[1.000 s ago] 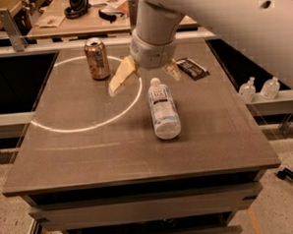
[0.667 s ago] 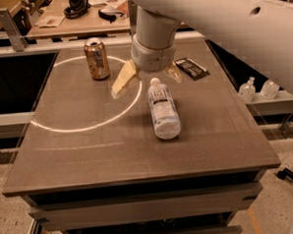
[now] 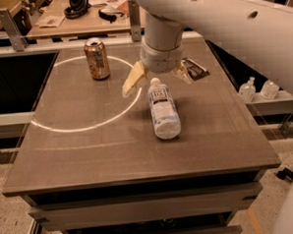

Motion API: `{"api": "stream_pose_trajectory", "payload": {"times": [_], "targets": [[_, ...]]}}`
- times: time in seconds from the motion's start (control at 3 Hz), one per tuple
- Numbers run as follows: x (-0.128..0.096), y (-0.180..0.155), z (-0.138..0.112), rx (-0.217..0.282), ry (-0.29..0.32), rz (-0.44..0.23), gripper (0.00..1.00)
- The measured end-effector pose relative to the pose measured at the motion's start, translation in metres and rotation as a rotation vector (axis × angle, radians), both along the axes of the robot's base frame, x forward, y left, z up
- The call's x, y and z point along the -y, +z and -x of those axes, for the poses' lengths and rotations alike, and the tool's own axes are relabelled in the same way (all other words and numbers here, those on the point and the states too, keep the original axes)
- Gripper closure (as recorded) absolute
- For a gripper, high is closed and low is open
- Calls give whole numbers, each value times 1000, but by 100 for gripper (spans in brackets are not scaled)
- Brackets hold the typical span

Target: Place blue plastic bottle upright

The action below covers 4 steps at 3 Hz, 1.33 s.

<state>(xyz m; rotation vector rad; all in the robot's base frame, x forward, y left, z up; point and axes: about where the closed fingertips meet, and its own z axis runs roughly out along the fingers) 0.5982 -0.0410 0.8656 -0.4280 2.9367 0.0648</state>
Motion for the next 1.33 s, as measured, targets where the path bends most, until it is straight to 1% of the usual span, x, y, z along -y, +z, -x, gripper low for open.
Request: {"api": "stream_pose_trajectory", "payload": {"times": [0.33, 0.67, 1.0, 1.33], "targets": [[6, -8, 11, -35, -27, 22, 0], [10, -14, 21, -59, -34, 40, 18], [11, -15, 28, -60, -21, 43, 41], [12, -16, 34, -51, 6, 55, 64]]}}
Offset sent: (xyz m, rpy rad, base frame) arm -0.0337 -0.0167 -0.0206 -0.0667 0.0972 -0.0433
